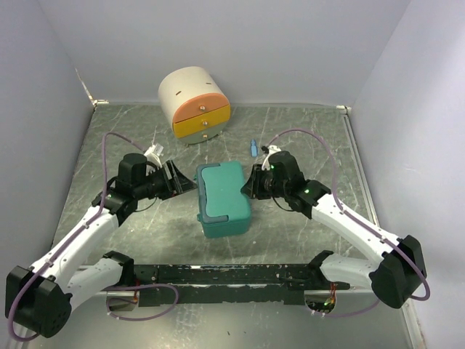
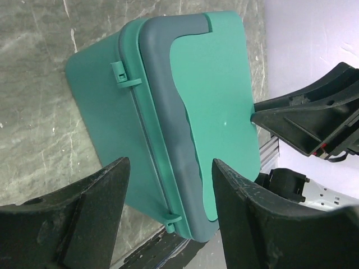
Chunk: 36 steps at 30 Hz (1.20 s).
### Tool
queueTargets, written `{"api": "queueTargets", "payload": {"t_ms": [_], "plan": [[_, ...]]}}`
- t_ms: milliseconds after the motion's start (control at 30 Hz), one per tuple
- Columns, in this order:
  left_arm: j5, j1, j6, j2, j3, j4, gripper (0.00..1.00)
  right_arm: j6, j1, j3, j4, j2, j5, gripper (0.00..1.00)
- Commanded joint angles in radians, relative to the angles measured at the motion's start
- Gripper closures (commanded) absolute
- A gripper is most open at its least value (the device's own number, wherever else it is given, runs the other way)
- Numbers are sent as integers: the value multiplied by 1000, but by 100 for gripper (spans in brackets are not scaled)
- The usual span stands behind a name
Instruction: Organize the medicine kit
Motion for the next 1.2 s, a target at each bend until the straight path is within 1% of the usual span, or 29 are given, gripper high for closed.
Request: {"api": "queueTargets", "payload": {"t_ms": [0, 133, 267, 333, 433, 500, 567, 700, 833, 900, 967, 1033, 1100, 1167], "plan": [[25, -9, 15, 14, -2, 38, 29, 14, 5, -39, 26, 29, -109, 78], [-1, -9, 29, 19, 0, 21, 29, 48, 16, -86, 81, 42, -148, 81], [-61, -9, 55, 11, 9, -26, 30, 84, 57, -102, 136, 72, -129, 82], [-113, -9, 80, 11, 19, -71, 30, 105, 86, -100, 169, 97, -108, 82], [-226, -7, 114, 19, 50, -184, 32, 136, 124, -74, 206, 139, -76, 82], [-258, -7, 153, 26, 96, -249, 32, 147, 130, -44, 193, 153, -55, 81], [-252, -7, 180, 26, 122, -275, 32, 144, 131, -20, 173, 142, -18, 78], [-207, -7, 216, 37, 128, -279, 32, 129, 131, 13, 130, 76, 70, 68], [-201, -7, 251, 53, 130, -291, 31, 115, 129, 8, 109, 9, 120, 57], [-200, -7, 267, 55, 131, -293, 31, 127, 128, -26, 125, -30, 157, 49], [-199, -7, 275, 54, 130, -296, 31, 138, 125, -66, 150, -63, 183, 37], [-195, -7, 285, 54, 130, -300, 30, 142, 119, -88, 175, -73, 176, 27], [-194, -7, 290, 57, 129, -304, 30, 136, 117, -83, 195, -58, 150, 21], [-200, -7, 293, 58, 127, -309, 30, 135, 117, -68, 205, -35, 125, 18]]}}
